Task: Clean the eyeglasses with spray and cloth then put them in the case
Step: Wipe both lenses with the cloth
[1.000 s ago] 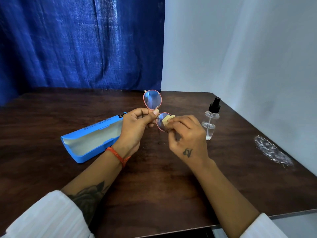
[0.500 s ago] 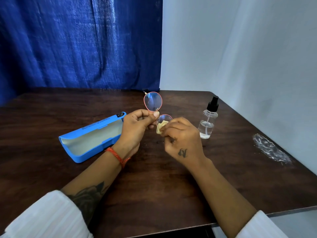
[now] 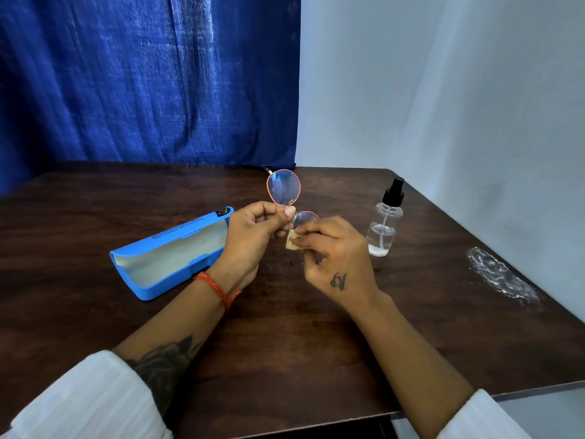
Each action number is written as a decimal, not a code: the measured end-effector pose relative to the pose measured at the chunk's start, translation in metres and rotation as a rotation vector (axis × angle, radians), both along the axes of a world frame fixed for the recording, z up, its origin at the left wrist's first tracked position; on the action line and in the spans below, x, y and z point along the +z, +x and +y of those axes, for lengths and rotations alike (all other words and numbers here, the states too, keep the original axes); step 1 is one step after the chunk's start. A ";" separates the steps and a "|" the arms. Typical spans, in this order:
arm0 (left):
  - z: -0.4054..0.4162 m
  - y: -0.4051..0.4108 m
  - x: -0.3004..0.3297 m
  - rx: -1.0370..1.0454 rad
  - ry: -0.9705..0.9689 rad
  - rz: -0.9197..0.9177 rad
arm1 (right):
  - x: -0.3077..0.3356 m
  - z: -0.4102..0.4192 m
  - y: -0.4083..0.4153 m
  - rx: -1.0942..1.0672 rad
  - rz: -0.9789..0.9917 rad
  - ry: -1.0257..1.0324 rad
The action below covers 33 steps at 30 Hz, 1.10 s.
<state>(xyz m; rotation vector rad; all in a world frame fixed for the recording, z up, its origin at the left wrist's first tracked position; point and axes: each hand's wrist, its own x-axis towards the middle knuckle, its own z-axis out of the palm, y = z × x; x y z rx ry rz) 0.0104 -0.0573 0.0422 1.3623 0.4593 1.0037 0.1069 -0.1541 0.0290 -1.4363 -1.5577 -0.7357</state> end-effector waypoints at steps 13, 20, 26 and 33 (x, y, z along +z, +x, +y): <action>-0.002 0.000 0.001 -0.017 0.001 -0.002 | 0.000 0.001 0.001 -0.089 0.007 0.047; 0.000 0.000 0.000 -0.004 0.010 0.007 | 0.000 0.000 0.004 0.023 -0.031 -0.006; 0.000 0.000 0.001 -0.003 0.000 0.000 | 0.002 0.001 0.012 -0.074 0.134 0.083; -0.001 0.000 -0.001 -0.020 0.016 -0.003 | 0.000 0.002 0.003 -0.080 -0.009 0.047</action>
